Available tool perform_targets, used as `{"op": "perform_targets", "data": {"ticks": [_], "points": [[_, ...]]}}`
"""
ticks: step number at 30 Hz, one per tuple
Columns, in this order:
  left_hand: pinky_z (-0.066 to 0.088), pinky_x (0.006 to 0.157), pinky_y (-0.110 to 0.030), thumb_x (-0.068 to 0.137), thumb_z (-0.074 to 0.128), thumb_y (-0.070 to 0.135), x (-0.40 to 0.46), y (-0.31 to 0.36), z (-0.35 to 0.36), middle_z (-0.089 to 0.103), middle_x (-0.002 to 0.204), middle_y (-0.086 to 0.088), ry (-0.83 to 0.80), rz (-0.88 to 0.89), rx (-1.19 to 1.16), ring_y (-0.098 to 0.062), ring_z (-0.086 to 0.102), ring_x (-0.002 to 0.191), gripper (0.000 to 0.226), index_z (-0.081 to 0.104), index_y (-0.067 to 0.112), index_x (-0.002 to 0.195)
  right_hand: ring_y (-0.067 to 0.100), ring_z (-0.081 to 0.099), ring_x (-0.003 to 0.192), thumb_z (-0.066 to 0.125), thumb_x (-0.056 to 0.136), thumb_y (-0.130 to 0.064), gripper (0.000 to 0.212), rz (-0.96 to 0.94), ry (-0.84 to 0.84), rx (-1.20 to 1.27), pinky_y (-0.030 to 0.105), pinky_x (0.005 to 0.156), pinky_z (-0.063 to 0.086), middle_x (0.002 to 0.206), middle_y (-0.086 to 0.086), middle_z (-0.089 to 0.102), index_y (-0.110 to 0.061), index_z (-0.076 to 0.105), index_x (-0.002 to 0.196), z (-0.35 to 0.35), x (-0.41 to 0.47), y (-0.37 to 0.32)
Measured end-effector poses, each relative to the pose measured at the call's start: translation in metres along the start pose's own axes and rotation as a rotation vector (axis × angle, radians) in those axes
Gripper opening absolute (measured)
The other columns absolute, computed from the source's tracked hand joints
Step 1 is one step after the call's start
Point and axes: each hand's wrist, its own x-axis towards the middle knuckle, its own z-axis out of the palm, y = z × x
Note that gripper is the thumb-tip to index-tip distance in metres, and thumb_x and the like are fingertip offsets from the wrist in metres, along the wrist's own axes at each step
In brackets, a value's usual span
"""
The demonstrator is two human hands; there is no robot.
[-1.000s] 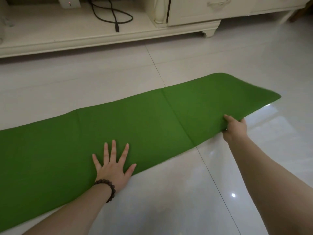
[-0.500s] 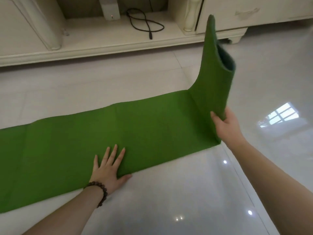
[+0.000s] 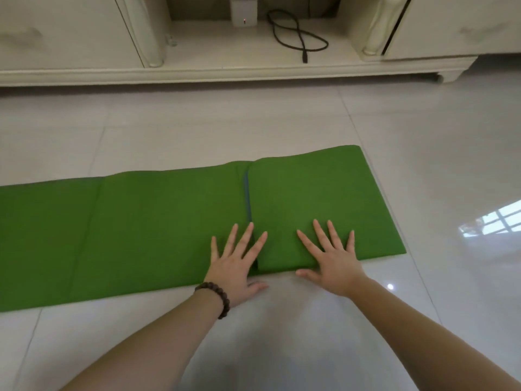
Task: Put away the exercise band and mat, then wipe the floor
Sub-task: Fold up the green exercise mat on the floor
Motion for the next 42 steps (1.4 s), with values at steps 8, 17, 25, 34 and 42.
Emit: {"op": "perform_targets", "data": {"ticks": [8, 17, 25, 34, 42], "points": [[-0.005, 0.104, -0.075, 0.089, 0.02, 0.072, 0.023, 0.015, 0.014, -0.038, 0.148, 0.016, -0.132, -0.016, 0.123, -0.036, -0.029, 0.14, 0.071, -0.03, 0.052, 0.134, 0.036, 0.004, 0.144, 0.011, 0.077, -0.084, 0.086, -0.025, 0.096, -0.005, 0.068, 0.107, 0.002, 0.158, 0.01, 0.006, -0.037, 0.007, 0.149, 0.022, 0.007, -0.011], [0.004, 0.105, -0.075, 0.101, 0.037, 0.035, 0.024, 0.021, -0.007, -0.031, 0.155, 0.002, -0.27, 0.025, 0.163, -0.051, -0.018, 0.139, 0.075, -0.023, 0.041, 0.145, 0.042, 0.038, 0.132, 0.04, 0.083, -0.062, 0.068, -0.062, 0.059, -0.091, 0.074, 0.091, 0.033, 0.145, 0.015, 0.043, -0.031, 0.031, 0.142, 0.011, 0.004, -0.004], [0.005, 0.111, -0.069, 0.084, 0.035, -0.017, 0.01, 0.017, -0.053, -0.023, 0.158, 0.001, -0.212, 0.045, 0.127, -0.044, -0.017, 0.142, 0.099, -0.014, 0.041, 0.148, 0.034, 0.015, 0.144, 0.059, 0.087, -0.034, 0.084, -0.05, 0.202, 0.028, 0.065, 0.109, 0.007, 0.156, 0.005, 0.022, -0.05, -0.002, 0.143, -0.014, -0.008, 0.001], [0.041, 0.104, -0.044, 0.082, 0.029, -0.02, -0.017, -0.041, -0.161, -0.013, 0.16, 0.001, -0.099, 0.192, 0.126, -0.03, -0.014, 0.146, 0.091, 0.005, 0.033, 0.152, 0.023, 0.01, 0.146, 0.055, 0.091, -0.025, 0.088, 0.059, 0.265, 0.151, 0.048, 0.118, 0.012, 0.159, 0.0, 0.01, -0.047, -0.017, 0.137, -0.087, -0.021, -0.037], [0.021, 0.116, -0.031, 0.085, 0.036, -0.017, -0.048, -0.157, -0.245, 0.011, 0.16, -0.002, 0.122, 0.319, 0.25, -0.019, 0.002, 0.147, 0.076, 0.019, 0.017, 0.151, 0.028, 0.052, 0.118, 0.053, 0.09, -0.017, 0.072, -0.031, 0.332, 0.199, 0.037, 0.094, 0.046, 0.143, 0.002, 0.044, -0.042, 0.017, 0.147, -0.182, 0.0, -0.143]]}}
